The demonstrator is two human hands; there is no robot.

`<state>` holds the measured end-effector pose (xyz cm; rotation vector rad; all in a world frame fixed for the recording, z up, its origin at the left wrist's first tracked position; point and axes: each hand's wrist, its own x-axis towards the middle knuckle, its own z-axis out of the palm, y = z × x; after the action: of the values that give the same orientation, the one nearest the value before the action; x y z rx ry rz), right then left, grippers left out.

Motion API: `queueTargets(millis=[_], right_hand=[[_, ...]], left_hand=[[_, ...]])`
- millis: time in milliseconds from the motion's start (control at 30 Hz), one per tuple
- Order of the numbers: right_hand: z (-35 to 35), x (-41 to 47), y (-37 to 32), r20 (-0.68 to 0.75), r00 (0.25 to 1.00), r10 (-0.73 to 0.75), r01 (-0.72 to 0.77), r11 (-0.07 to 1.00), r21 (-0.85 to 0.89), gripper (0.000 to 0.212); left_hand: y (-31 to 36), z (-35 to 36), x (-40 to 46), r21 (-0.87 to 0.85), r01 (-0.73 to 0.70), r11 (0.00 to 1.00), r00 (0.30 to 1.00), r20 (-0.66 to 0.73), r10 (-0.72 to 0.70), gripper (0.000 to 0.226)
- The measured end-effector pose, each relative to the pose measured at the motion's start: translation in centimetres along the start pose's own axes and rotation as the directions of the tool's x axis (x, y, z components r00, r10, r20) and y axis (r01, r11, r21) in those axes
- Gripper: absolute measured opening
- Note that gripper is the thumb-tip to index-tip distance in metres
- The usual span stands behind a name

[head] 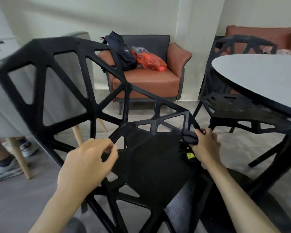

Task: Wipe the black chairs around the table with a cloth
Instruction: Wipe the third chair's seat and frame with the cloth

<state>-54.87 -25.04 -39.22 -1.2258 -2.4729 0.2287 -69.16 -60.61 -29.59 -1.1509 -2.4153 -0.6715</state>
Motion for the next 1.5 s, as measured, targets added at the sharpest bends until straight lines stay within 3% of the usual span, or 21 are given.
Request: queueTargets(millis=[100, 200, 300, 400, 667, 933, 1033, 1133, 1267, 1500], right_hand=[[-0.6, 4.1, 0.6, 0.121, 0.991, 0.064, -0.073, 0.995, 0.071, 0.051], [-0.7, 7.1, 1.1, 0.187, 0.98, 0.065, -0.125, 0.934, 0.334, 0.037], [0.3, 8.1, 1.8, 0.173, 0.984, 0.039, -0.119, 0.87, 0.478, 0.029], [0.9, 8.3, 2.1, 0.191, 0.981, 0.035, -0.132, 0.842, 0.524, 0.032], [2.3, 6.4, 1.1, 0.111, 0.983, 0.148, -0.183, 0.846, 0.501, 0.03], [2.1, 4.0, -1.7, 0.035, 0.969, 0.246, -0.231, 0.838, 0.495, 0.023], [2.1, 3.2, -2.5, 0.044, 0.961, 0.274, -0.259, 0.829, 0.496, 0.03], [2.4, 0.2, -3.3, 0.011, 0.963, 0.271, -0.241, 0.836, 0.493, 0.036], [2.2, -5.9, -4.1, -0.022, 0.956, 0.294, -0.245, 0.833, 0.497, 0.028], [0.3, -14.7, -6.1, -0.016, 0.936, 0.352, -0.283, 0.78, 0.558, 0.023]], left_hand=[[-0.1, -0.1, -0.3, -0.026, -0.016, 1.0, 0.988, -0.153, 0.012, 0.022], [-0.1, 0.1, -0.7, -0.025, 0.122, 0.992, 0.944, -0.307, -0.124, 0.018], [-0.1, 1.0, -0.7, -0.122, 0.236, 0.964, 0.901, -0.344, -0.264, 0.019], [-1.3, 1.2, 0.2, -0.143, 0.177, 0.974, 0.913, -0.345, -0.217, 0.022], [-7.7, 1.9, 6.0, -0.088, 0.101, 0.991, 0.977, -0.181, -0.115, 0.034], [-11.1, 2.4, 9.1, -0.079, 0.003, 0.997, 0.987, -0.163, -0.016, 0.03], [-12.6, 2.5, 9.7, -0.078, -0.019, 0.997, 0.992, -0.123, 0.01, 0.028], [-15.2, 2.0, 10.3, -0.032, -0.034, 0.999, 0.999, -0.03, 0.033, 0.033], [-17.5, 0.8, 10.8, -0.019, -0.078, 0.997, 0.991, 0.108, 0.08, 0.027], [-20.0, -1.0, 8.6, -0.027, -0.147, 0.989, 0.984, 0.096, 0.149, 0.014]])
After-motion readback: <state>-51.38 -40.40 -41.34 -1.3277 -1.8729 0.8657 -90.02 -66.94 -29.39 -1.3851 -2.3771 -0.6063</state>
